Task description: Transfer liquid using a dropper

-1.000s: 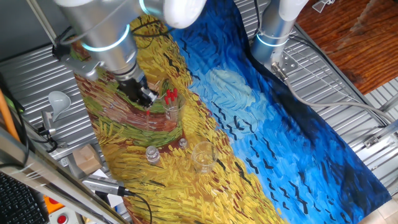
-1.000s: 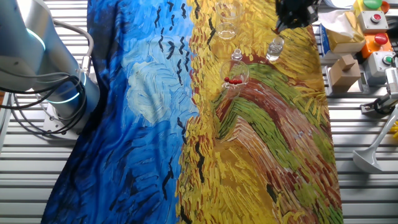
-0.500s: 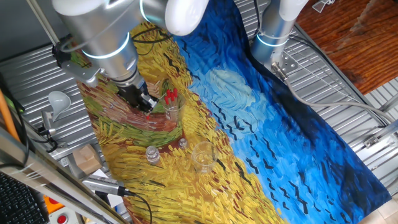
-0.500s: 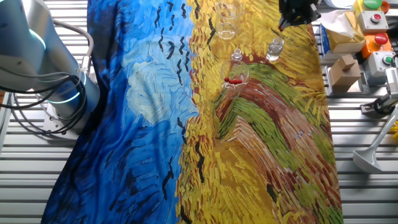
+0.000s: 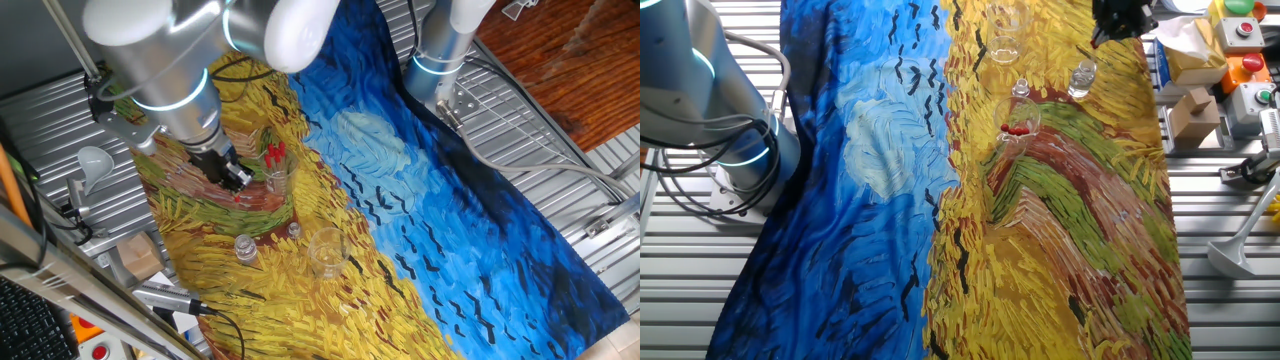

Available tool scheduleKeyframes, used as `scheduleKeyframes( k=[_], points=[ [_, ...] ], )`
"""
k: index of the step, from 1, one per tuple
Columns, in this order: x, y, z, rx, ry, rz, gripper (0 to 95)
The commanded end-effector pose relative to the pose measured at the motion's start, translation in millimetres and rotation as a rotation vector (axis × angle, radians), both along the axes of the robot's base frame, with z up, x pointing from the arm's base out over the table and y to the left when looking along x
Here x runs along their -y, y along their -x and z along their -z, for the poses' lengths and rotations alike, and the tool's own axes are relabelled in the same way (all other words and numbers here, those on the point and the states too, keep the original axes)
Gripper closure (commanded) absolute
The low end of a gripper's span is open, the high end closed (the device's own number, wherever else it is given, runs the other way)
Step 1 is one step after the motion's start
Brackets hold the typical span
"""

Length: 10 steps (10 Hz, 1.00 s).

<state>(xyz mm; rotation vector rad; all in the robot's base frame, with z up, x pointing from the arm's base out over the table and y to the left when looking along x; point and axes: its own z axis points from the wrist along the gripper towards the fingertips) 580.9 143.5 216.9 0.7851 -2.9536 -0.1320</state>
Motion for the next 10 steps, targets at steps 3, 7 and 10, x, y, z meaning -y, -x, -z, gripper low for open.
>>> scheduleKeyframes(
  k=[3,7,10],
  points=[
    [-1.7,-2.0,3.8,0.005,-0.001,0.003,95.0],
    [-3.7,-4.8,13.9,0.016,0.000,0.009,95.0],
    [-4.5,-6.1,21.0,0.021,0.002,0.009,95.0]
  ],
)
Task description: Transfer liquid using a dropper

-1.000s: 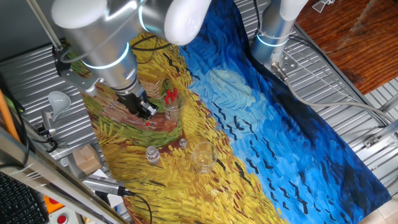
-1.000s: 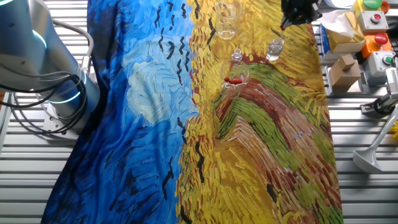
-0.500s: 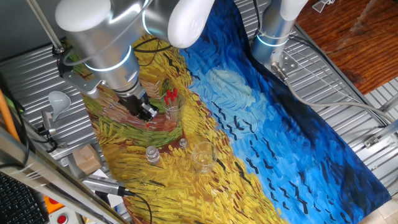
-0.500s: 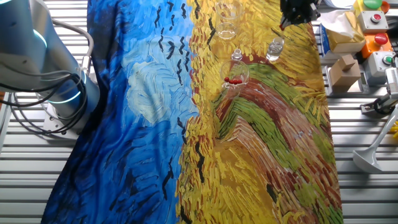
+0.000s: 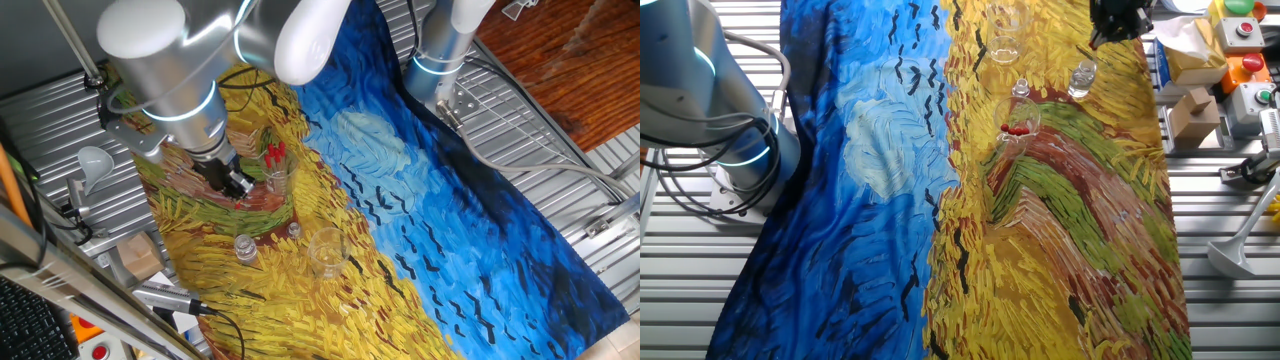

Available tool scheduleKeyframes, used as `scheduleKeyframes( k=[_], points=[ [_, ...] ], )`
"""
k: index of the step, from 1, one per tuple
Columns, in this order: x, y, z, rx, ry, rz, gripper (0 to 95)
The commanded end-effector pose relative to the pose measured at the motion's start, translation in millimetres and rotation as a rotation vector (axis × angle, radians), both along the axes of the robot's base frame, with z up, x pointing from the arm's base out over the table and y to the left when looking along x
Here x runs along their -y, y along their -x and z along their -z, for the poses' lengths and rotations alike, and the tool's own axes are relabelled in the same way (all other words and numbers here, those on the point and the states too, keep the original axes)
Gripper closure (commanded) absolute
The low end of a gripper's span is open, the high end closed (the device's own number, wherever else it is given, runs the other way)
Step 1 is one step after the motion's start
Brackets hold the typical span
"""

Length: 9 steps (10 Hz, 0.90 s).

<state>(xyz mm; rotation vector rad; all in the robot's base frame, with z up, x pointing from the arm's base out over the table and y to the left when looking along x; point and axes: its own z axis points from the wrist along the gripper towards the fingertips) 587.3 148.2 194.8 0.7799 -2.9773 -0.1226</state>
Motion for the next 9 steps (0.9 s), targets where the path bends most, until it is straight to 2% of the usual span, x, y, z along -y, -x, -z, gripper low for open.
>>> scheduleKeyframes(
  k=[1,9],
  points=[
    [0.2,0.3,-1.1,-0.001,0.000,0.001,95.0],
    [-1.8,2.9,-11.5,-0.003,-0.004,-0.005,95.0]
  ],
)
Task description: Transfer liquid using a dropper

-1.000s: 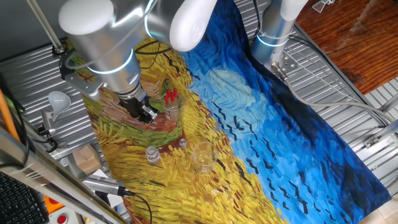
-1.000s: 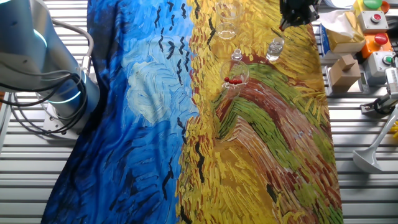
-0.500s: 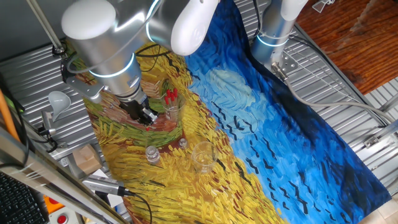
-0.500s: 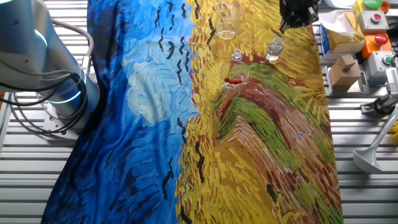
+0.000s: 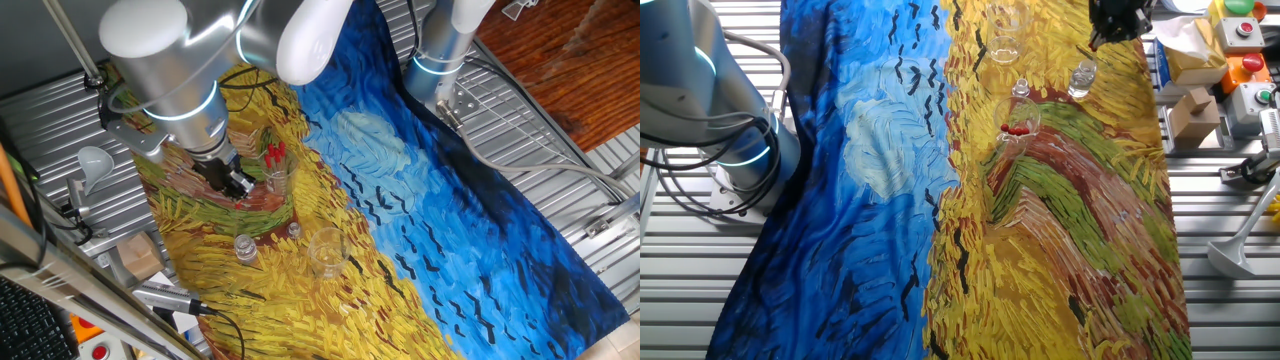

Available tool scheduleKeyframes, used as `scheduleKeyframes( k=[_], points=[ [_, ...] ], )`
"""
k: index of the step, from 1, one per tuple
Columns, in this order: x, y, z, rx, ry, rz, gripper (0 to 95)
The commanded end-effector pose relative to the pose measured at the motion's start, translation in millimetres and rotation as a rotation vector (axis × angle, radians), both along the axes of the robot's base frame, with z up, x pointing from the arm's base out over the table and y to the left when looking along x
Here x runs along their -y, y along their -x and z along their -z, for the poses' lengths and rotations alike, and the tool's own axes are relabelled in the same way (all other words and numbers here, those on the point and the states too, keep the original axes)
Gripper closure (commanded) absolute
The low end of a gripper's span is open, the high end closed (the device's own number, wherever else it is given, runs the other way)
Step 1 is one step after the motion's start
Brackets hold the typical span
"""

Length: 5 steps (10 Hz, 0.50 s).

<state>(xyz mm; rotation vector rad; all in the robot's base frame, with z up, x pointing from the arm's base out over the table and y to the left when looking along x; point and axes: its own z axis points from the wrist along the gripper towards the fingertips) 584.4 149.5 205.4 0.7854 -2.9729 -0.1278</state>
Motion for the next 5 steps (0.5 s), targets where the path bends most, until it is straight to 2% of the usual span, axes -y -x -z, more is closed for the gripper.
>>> scheduleKeyframes(
  k=[1,5],
  points=[
    [-1.0,0.7,-3.8,-0.001,-0.002,-0.001,95.0],
    [-1.9,3.0,-8.6,-0.005,0.000,-0.001,95.0]
  ],
)
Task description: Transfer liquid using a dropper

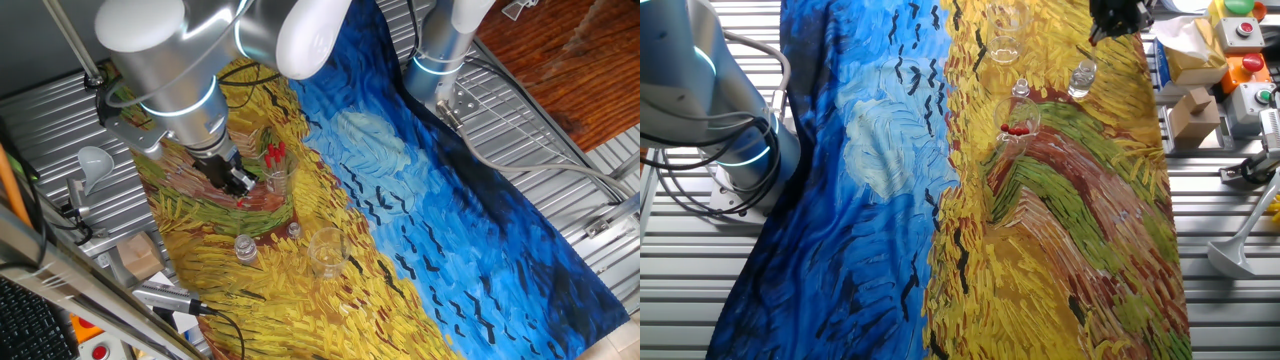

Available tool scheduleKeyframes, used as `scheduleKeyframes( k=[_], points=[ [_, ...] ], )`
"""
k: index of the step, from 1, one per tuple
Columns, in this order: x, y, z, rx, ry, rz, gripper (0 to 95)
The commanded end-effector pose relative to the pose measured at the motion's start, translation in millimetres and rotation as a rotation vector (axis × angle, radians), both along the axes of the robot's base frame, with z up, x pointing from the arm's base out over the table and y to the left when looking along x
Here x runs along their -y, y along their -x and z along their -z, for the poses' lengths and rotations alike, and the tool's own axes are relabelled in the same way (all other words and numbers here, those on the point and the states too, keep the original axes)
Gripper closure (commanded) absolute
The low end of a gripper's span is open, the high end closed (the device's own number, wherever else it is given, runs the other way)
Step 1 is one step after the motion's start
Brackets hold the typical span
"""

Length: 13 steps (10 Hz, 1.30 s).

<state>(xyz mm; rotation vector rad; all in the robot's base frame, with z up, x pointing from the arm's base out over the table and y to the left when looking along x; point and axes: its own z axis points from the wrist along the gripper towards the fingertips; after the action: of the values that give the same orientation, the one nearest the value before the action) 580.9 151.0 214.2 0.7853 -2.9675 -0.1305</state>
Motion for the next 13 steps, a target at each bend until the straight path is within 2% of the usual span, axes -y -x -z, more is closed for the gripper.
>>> scheduleKeyframes(
  k=[1,8,13],
  points=[
    [-0.9,0.0,0.7,0.000,0.000,-0.001,95.0],
    [-1.9,10.4,10.4,0.003,0.001,-0.003,95.0],
    [-2.0,8.8,22.0,0.012,0.001,-0.003,95.0]
  ],
)
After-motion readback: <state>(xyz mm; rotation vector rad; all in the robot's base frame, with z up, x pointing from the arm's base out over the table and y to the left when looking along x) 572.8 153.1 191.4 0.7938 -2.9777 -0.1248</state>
